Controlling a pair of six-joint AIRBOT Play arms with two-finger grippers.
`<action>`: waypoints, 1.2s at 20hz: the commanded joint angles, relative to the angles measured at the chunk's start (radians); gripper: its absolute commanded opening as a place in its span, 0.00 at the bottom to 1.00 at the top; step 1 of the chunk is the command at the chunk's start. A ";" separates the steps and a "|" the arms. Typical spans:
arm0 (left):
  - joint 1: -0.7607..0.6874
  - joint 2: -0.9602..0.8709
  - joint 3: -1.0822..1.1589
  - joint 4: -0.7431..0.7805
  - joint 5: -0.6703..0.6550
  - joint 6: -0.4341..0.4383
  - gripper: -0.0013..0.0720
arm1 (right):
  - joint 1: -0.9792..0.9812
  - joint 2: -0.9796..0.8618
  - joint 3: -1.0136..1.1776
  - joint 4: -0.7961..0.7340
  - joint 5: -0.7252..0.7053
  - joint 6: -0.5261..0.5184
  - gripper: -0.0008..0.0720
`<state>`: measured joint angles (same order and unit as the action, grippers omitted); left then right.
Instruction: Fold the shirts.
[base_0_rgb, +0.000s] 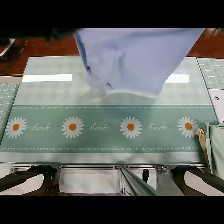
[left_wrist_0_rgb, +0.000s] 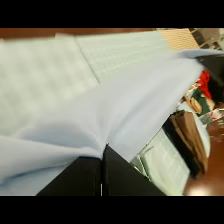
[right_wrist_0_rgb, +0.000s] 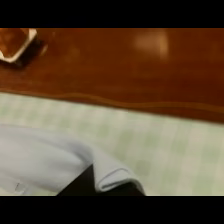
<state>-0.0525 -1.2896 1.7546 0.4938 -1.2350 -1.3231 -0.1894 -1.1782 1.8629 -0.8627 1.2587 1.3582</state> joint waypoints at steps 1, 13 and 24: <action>0.067 0.051 0.339 0.189 -0.235 -0.105 0.06 | 0.014 0.151 0.188 -0.040 0.015 0.014 0.04; 0.066 0.352 0.301 0.225 -0.420 -0.090 0.06 | 0.014 0.456 0.187 -0.168 0.160 0.023 0.04; -0.060 0.145 -0.183 0.227 -0.249 0.057 0.06 | 0.014 0.431 -0.350 -0.219 0.200 0.009 0.04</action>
<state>-0.0555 -1.0512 1.6947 0.7265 -1.5948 -1.3376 -0.1757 -0.7334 1.6814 -1.0622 1.4902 1.3815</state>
